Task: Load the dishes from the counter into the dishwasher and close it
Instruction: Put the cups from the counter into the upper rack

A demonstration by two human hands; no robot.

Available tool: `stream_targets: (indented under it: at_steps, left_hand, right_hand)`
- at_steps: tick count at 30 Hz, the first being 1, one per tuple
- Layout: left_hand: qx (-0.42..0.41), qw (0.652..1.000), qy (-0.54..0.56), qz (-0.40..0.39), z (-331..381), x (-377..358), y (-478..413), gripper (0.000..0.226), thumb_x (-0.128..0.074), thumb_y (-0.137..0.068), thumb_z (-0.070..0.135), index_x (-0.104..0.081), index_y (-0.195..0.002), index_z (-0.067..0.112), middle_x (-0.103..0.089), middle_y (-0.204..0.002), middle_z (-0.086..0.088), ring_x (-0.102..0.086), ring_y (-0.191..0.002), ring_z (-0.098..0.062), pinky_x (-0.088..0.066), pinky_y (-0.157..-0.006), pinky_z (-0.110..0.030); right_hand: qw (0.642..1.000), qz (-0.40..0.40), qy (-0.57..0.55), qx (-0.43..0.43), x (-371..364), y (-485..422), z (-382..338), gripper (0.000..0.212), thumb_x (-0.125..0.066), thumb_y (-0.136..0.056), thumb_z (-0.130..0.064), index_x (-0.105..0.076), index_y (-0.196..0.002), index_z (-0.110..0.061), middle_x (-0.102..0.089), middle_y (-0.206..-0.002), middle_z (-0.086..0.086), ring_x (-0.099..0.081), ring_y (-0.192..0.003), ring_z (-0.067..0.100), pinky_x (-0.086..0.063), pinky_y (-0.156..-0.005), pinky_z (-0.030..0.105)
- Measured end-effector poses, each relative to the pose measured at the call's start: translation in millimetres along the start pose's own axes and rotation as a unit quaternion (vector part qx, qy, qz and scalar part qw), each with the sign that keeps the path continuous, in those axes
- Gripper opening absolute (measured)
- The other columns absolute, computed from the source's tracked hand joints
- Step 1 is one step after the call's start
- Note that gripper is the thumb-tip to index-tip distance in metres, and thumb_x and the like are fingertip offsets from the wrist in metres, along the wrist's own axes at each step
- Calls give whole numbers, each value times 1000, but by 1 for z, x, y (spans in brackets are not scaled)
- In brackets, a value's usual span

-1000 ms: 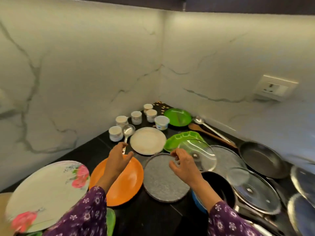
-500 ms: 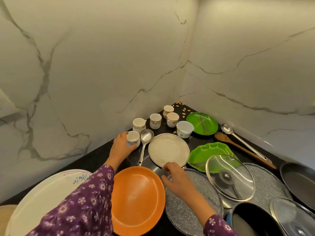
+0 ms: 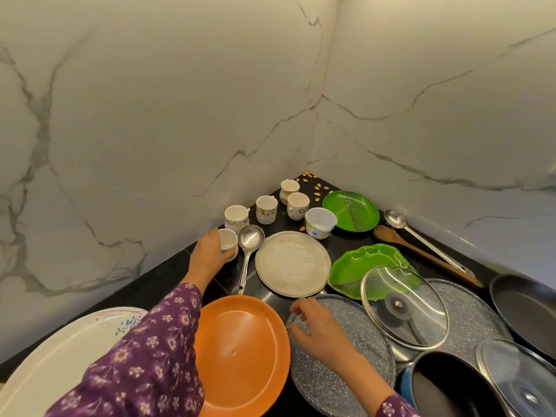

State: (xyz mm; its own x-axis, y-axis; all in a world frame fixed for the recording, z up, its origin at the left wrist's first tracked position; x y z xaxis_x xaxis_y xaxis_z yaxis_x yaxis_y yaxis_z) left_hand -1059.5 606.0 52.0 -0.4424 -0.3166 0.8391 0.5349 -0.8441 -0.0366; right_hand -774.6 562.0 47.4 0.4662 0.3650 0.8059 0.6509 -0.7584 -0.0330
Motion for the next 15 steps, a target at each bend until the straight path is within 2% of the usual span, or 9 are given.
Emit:
stream_targets:
  at_steps: [4, 7, 12, 14, 15]
  left_hand:
    - [-39, 992, 94, 76, 22, 31, 20, 59, -76, -76, 36, -51, -123, 9, -60, -117, -11, -58, -106, -25, -50, -84, -35]
    - [-91, 980, 152, 95, 62, 55, 37, 60, -77, -75, 38, -52, -123, 12, -61, -117, -8, -58, -104, -21, -49, -82, -32]
    - [-206, 957, 194, 66, 164, 73, 76, 65, -76, -71, 48, -54, -123, 17, -63, -114, 0, -58, -98, -12, -51, -85, -33]
    - [-244, 946, 206, 52, 206, 70, 99, 67, -78, -70, 47, -55, -123, 15, -64, -111, 2, -59, -97, -11, -50, -84, -30]
    - [-263, 940, 212, 42, 228, 66, 113, 68, -79, -69, 46, -56, -123, 13, -64, -110, 3, -59, -97, -10, -50, -84, -28]
  right_hand:
    - [999, 8, -29, -32, 15, 11, 1, 39, -54, -88, -30, -38, -124, -28, -43, -104, -16, -42, -91, -1, -40, -80, 21]
    - [997, 32, -59, -45, 31, 22, 1, 47, -54, -89, -31, -31, -129, -32, -44, -103, -18, -44, -92, -5, -42, -79, 21]
    - [973, 136, -161, -96, 77, 47, 16, 33, -52, -93, -21, -44, -125, -24, -56, -97, -6, -57, -82, 7, -49, -71, 20]
    - [946, 168, -238, -144, 95, 64, 29, 22, -51, -95, -20, -48, -117, -23, -59, -95, 3, -61, -78, 13, -54, -72, 27]
    - [918, 178, -307, -174, 102, 75, 38, 18, -49, -96, -20, -49, -114, -21, -60, -95, 7, -62, -75, 15, -56, -69, 29]
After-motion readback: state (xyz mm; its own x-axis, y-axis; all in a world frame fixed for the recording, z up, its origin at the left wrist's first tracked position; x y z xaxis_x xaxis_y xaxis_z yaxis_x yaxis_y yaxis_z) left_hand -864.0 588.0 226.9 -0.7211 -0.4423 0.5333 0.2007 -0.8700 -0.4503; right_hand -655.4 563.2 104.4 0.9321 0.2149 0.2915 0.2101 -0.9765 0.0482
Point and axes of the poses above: each hand's wrist, its own y-axis away from the middle knuckle, its own x-axis out of the back of the hand, z = x × y, the point moved 9 cm from there along -y, towards the middle knuckle
